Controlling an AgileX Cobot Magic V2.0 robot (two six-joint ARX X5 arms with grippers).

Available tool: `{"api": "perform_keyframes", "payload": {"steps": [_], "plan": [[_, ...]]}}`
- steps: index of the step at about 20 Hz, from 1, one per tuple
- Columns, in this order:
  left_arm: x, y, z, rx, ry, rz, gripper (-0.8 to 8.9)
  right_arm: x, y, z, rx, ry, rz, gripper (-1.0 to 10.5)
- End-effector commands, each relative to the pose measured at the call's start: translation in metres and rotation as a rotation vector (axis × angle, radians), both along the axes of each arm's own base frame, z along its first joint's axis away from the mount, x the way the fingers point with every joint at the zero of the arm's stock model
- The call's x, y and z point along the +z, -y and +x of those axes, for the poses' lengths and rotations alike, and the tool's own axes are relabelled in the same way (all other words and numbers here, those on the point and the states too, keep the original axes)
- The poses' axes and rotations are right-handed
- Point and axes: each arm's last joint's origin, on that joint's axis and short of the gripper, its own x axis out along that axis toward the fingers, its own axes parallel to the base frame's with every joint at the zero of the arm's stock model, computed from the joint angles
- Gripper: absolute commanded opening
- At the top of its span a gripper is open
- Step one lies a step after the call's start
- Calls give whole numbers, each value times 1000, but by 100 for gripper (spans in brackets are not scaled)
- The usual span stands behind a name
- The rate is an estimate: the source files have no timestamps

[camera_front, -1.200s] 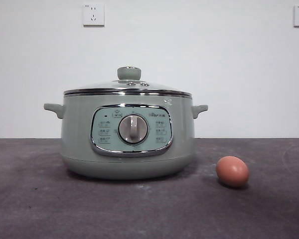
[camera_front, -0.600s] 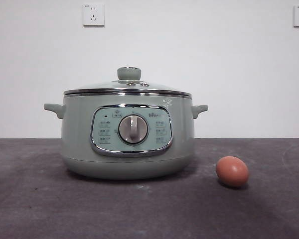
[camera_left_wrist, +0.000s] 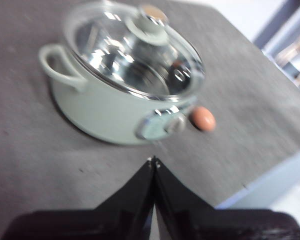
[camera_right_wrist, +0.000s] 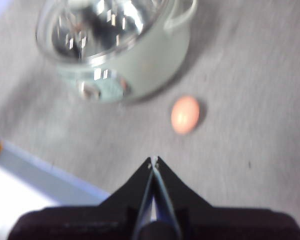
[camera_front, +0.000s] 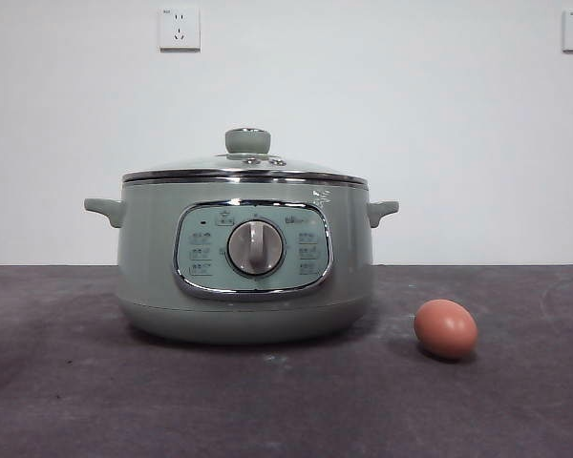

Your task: Pick up the egg,open the lid,put the egg in the pot,close the lid

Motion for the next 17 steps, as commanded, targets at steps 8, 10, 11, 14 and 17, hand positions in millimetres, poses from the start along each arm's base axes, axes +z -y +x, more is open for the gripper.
{"api": "perform_keyframes", "payload": {"steps": [8,10,11,14,17], "plan": [[23,2,-5,-99,2,66,256,15,-1,-3,89,-53,-17,101],[22,2,-5,-68,-17,64,706,15,-1,-3,66,-69,-3,435],[22,2,-5,-70,-18,63,723,15,-1,-3,64,-70,-2,560],[22,2,-5,-71,-17,62,722,15,-1,-3,64,-71,-1,566],[23,2,-5,-71,-17,62,722,14,-2,3,50,-82,9,566]]}}
